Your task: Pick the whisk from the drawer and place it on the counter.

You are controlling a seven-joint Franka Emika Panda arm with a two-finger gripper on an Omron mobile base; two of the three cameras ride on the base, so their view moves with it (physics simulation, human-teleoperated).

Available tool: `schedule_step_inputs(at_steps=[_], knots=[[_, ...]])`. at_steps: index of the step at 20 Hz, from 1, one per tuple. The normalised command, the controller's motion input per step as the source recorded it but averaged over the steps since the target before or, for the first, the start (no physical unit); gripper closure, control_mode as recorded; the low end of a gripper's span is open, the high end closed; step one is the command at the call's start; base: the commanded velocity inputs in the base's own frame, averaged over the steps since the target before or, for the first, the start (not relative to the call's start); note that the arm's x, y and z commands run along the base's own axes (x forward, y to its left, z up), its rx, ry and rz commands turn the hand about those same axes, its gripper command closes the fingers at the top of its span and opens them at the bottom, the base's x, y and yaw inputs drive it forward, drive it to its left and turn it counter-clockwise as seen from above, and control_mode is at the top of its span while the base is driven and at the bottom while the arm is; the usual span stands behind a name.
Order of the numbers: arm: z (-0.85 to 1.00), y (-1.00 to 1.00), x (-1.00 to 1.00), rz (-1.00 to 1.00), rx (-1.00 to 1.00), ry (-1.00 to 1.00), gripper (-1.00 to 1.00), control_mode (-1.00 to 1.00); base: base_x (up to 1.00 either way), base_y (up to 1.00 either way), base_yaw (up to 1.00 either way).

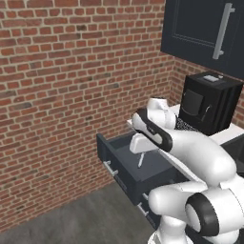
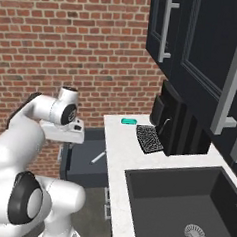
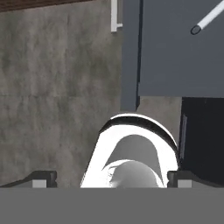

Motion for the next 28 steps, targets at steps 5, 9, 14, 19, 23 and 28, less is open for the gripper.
schedule_step_inputs(at_steps=[5,9,14,19,23,28], knots=[[-0.03,0.57,0.47,-0.18,-0.04,-0.16,-1.00,-1.00,0.00,0.00,0.00],[-0.41,0.02,0.50,0.06,0.00,-0.22,-1.00,-1.00,0.00,0.00,0.00],[-0.56,0.00,0.35,0.04,-0.05,-0.28,-1.00,-1.00,0.00,0.00,0.00],[-0.62,0.02,0.67,0.00,-0.07,-0.24,-1.00,-1.00,0.00,0.00,0.00],[-0.42,0.08,0.62,0.00,-0.01,-0.18,-1.00,-1.00,0.00,0.00,0.00],[-0.15,0.23,0.30,0.00,0.00,-0.03,-1.00,-1.00,0.00,0.00,0.00]])
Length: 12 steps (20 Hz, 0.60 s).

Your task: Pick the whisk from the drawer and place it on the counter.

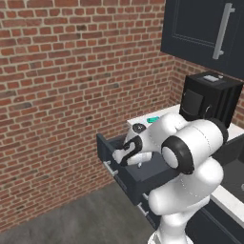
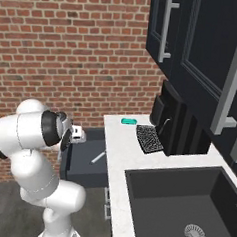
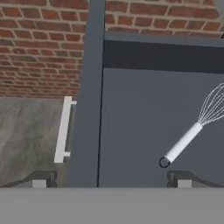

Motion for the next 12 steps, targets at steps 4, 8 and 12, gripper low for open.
schedule_step_inputs(at_steps=[4,8,12], knots=[[-0.19,0.42,0.09,-0.01,0.00,0.01,-1.00,-1.00,0.00,0.00,0.00],[-0.25,0.48,0.23,-0.05,0.00,0.13,-1.00,-1.00,0.00,0.00,0.00],[-0.37,0.30,0.36,-0.05,0.00,0.23,-1.00,-1.00,0.00,0.00,0.00]])
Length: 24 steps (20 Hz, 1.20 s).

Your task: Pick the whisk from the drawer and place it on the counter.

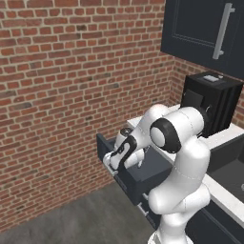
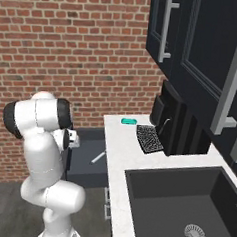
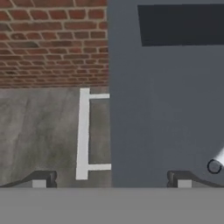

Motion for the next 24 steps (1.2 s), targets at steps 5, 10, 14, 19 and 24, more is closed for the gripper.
schedule_step_inputs(at_steps=[5,10,14,19,24], knots=[[-0.51,0.16,0.52,-0.06,0.00,0.26,-1.00,-1.00,0.00,0.00,0.00],[-0.57,0.27,0.23,-0.07,0.00,0.25,-1.00,-1.00,0.00,0.00,0.00],[-0.55,0.80,-0.02,-0.04,0.00,0.23,-1.00,-1.00,0.00,0.00,0.00],[-0.36,1.00,-0.27,-0.01,0.00,0.06,-1.00,-1.00,0.00,0.00,0.00],[-0.18,1.00,-0.31,0.00,0.00,0.00,-1.00,-1.00,0.00,0.00,0.00]])
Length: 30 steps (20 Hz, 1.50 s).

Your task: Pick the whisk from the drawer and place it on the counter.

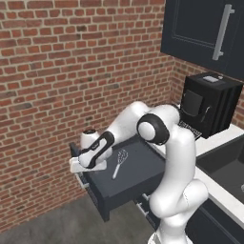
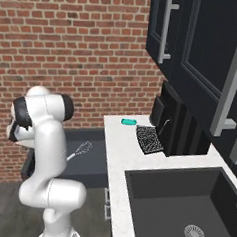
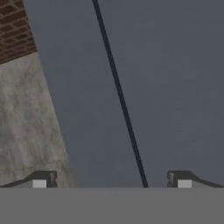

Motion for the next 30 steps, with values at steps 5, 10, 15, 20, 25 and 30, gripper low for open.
schedule_step_inputs(at_steps=[5,10,15,20,25,30], knots=[[0.17,0.75,-0.08,0.00,0.00,-0.13,-1.00,-1.00,0.00,0.00,0.00],[0.91,0.06,0.13,0.00,0.00,-0.20,-1.00,-1.00,0.00,0.00,0.00],[1.00,-0.15,0.69,-0.01,0.00,-0.06,-1.00,-1.00,0.00,0.00,0.00],[0.32,-0.85,0.62,-0.09,0.00,0.09,-1.00,-1.00,0.00,0.00,0.00],[-0.28,-0.92,0.71,-0.10,0.00,0.23,-1.00,-1.00,0.00,0.00,0.00],[-0.50,-0.30,0.44,-0.05,0.00,0.06,-1.00,-1.00,0.00,0.00,0.00]])
